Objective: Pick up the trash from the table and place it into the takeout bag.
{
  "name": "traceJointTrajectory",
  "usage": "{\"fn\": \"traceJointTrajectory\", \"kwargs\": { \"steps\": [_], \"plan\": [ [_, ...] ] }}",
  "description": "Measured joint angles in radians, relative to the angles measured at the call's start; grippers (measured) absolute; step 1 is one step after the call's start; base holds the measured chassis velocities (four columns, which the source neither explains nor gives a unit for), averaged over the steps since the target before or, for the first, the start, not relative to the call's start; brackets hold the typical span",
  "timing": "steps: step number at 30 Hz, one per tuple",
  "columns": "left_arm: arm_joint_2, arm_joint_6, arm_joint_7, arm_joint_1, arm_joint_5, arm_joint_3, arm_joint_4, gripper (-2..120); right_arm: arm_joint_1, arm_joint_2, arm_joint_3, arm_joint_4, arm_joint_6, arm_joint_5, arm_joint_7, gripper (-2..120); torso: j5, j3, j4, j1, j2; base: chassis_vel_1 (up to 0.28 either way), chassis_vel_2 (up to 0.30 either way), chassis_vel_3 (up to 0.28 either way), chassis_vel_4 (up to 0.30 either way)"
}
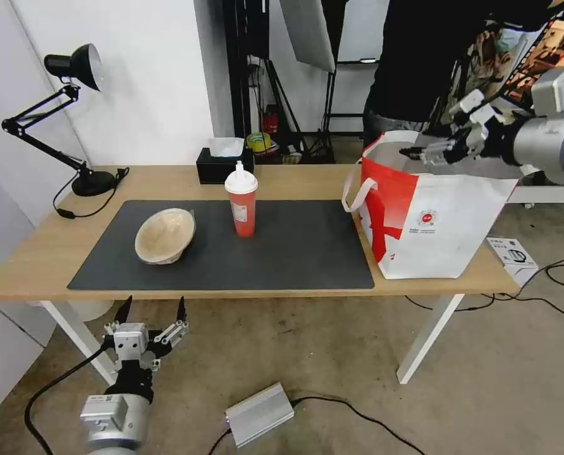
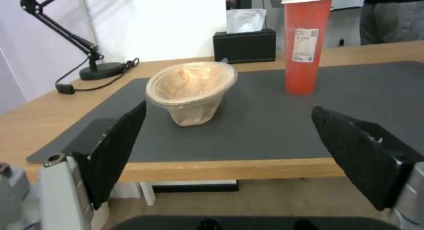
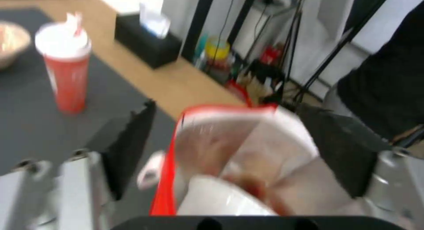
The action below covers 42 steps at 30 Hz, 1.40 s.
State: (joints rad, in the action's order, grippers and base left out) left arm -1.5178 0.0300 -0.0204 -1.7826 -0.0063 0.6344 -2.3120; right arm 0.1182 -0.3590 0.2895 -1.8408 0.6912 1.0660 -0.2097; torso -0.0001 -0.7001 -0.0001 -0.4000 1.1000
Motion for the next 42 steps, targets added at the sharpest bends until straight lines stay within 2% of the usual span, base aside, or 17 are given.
{"fn": "traceJointTrajectory", "kwargs": {
  "steps": [2,4,10,15,18,21,22,26,31,36,42],
  "plan": [
    [-0.001,0.0,0.0,0.0,0.0,0.002,0.0,100,0.024,-0.019,0.0,0.0,0.0,0.017,0.029,97,0.0,0.0,0.0002,0.0,0.0,0.0,0.0,0.0,0.0],
    [-0.001,0.0,0.0,0.0,-0.001,0.004,0.0,100,0.036,-0.03,0.0,0.0,0.0,0.028,0.046,99,-0.0001,0.0,0.0002,0.0,0.0,0.0,0.0,0.0,0.0],
    [-0.002,-0.001,0.0,-0.005,-0.001,0.009,-0.003,100,0.067,-0.066,-0.012,-0.017,0.0,0.101,0.147,100,0.0,0.0,0.0,0.0,0.0,0.0,0.0,0.0,0.0],
    [-0.007,-0.001,0.0,-0.006,-0.001,0.011,-0.003,100,0.054,-0.08,-0.065,-0.066,0.0,0.161,0.236,100,-0.0003,0.0,0.0003,0.0,0.0,0.0,0.0,0.0,0.0],
    [-0.008,-0.001,0.0,-0.006,-0.001,0.012,-0.003,100,0.007,-0.069,-0.111,-0.081,-0.001,0.167,0.266,100,-0.0001,0.0,0.0003,0.0,0.0,0.0,0.0,0.0,0.0],
    [-0.007,-0.001,-0.001,-0.006,-0.001,0.014,-0.003,100,-0.137,-0.03,-0.249,-0.101,-0.024,0.146,0.291,100,0.0003,0.0,0.0001,0.0,0.0,0.0,0.0,0.0,0.0],
    [-0.007,-0.001,-0.001,-0.006,-0.001,0.014,-0.003,100,-0.137,-0.03,-0.249,-0.101,-0.024,0.146,0.291,100,0.0003,0.0,0.0001,0.0,0.0,0.0,0.0,0.0,0.0],
    [-0.009,-0.003,-0.001,-0.002,-0.002,0.014,0.006,100,-0.347,0.04,-0.419,-0.155,-0.069,0.076,0.346,100,0.0002,0.0,-0.0004,0.0,0.0,0.0,0.0,0.0,0.0],
    [-0.021,-0.012,-0.001,-0.008,-0.002,0.022,0.01,100,-0.476,0.06,-0.478,-0.182,-0.145,-0.038,0.385,100,0.0002,0.0,0.0,0.0,0.0,0.0,0.0,0.0,0.0],
    [-0.033,-0.019,-0.003,-0.015,0.002,0.029,0.009,100,-0.551,0.059,-0.49,-0.2,-0.208,-0.114,0.385,100,0.0001,0.0,0.0001,0.0,0.0,0.0,0.0,0.0,0.0],
    [-0.041,-0.023,-0.004,-0.021,0.005,0.036,0.006,100,-0.652,0.035,-0.513,-0.227,-0.252,-0.162,0.399,100,0.0,0.0,0.0001,0.0,0.0,0.0,0.0,0.0,0.0]
  ]
}}
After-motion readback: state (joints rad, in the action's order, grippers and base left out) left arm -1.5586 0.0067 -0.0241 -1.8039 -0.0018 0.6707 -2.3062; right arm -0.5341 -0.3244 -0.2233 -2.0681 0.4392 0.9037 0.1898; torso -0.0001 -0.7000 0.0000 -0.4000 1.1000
